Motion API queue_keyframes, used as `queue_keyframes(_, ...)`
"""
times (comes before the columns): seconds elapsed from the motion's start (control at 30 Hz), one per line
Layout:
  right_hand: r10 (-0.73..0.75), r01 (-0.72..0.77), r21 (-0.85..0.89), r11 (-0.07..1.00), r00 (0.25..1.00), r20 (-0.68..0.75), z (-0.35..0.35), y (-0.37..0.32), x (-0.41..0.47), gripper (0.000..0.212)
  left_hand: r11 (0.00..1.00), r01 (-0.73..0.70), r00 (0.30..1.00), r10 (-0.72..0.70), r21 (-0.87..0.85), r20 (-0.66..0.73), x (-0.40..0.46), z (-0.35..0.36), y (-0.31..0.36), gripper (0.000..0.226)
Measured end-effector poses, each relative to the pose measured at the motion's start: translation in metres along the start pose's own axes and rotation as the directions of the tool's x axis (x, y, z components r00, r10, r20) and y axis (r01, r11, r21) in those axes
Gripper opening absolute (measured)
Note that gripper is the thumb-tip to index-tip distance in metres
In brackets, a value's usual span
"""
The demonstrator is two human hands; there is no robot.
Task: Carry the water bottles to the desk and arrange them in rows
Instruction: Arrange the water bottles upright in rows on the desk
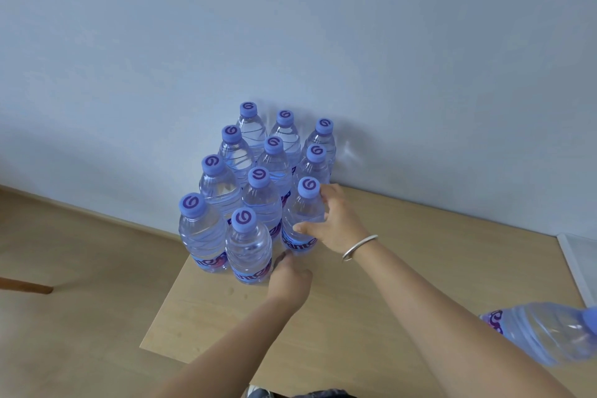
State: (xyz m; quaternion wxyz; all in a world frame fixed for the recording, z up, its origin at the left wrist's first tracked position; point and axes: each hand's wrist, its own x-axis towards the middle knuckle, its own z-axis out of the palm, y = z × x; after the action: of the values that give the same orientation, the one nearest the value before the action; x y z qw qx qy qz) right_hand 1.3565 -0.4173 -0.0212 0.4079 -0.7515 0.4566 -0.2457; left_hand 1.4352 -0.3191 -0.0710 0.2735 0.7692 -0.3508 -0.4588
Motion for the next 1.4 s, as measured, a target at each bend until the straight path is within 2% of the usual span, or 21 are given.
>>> queue_keyframes(0.23,-0.009,0.009,0.003,1.0,1.0,-0.005,0.002,0.001,0.0,0.063,0.999,0.044,0.999,-0.044,0.002,-0.012,0.0,0.003,0.005,0.033)
queue_keyframes(0.37,-0.016,0.017,0.035,0.999,0.999,-0.032,0.002,-0.002,-0.005,0.064,0.999,0.047,0.999,-0.047,-0.006,-0.007,-0.001,0.004,0.005,0.035)
queue_keyframes(0.5,-0.046,0.048,0.012,0.999,0.995,-0.088,0.002,-0.008,-0.015,0.075,0.997,-0.018,0.999,0.014,0.068,0.048,-0.012,0.017,0.002,0.039)
queue_keyframes(0.6,0.001,-0.003,-0.014,1.0,0.994,-0.11,-0.005,-0.01,-0.028,0.084,0.991,-0.087,0.991,0.076,0.103,0.106,-0.018,0.028,0.006,0.043)
queue_keyframes(0.83,0.101,-0.144,-0.121,0.982,0.947,-0.304,-0.068,0.003,-0.078,0.047,0.912,-0.279,0.949,0.214,0.301,0.231,-0.016,0.052,0.041,0.065)
queue_keyframes(0.9,0.087,-0.16,-0.136,0.978,0.898,-0.432,-0.092,0.002,-0.098,0.038,0.88,-0.338,0.925,0.246,0.333,0.289,-0.016,0.064,0.05,0.066)
queue_keyframes(0.97,0.002,-0.134,-0.177,0.975,0.804,-0.594,-0.116,-0.002,-0.12,0.03,0.86,-0.381,0.901,0.264,0.338,0.345,-0.017,0.078,0.057,0.065)
queue_keyframes(1.07,-0.152,-0.116,-0.255,0.96,0.548,-0.822,-0.149,0.002,-0.156,0.03,0.846,-0.426,0.867,0.279,0.321,0.413,-0.024,0.1,0.067,0.065)
queue_keyframes(1.13,-0.134,-0.147,-0.207,0.967,0.398,-0.908,-0.164,0.011,-0.18,0.037,0.836,-0.45,0.846,0.287,0.314,0.449,-0.03,0.113,0.071,0.065)
queue_keyframes(1.17,-0.09,-0.174,-0.159,0.972,0.351,-0.932,-0.168,0.017,-0.19,0.043,0.828,-0.464,0.837,0.294,0.315,0.461,-0.033,0.119,0.072,0.066)
queue_keyframes(1.23,0.027,-0.25,-0.048,0.967,0.289,-0.957,-0.17,0.032,-0.205,0.057,0.813,-0.488,0.822,0.306,0.318,0.481,-0.036,0.128,0.074,0.066)
queue_keyframes(1.3,0.197,-0.322,0.106,0.941,0.263,-0.944,-0.166,0.048,-0.212,0.073,0.805,-0.502,0.81,0.311,0.315,0.497,-0.039,0.136,0.075,0.066)
queue_keyframes(1.4,0.435,-0.367,0.318,0.874,0.301,-0.849,-0.152,0.069,-0.216,0.086,0.807,-0.509,0.8,0.317,0.299,0.509,-0.042,0.141,0.078,0.066)
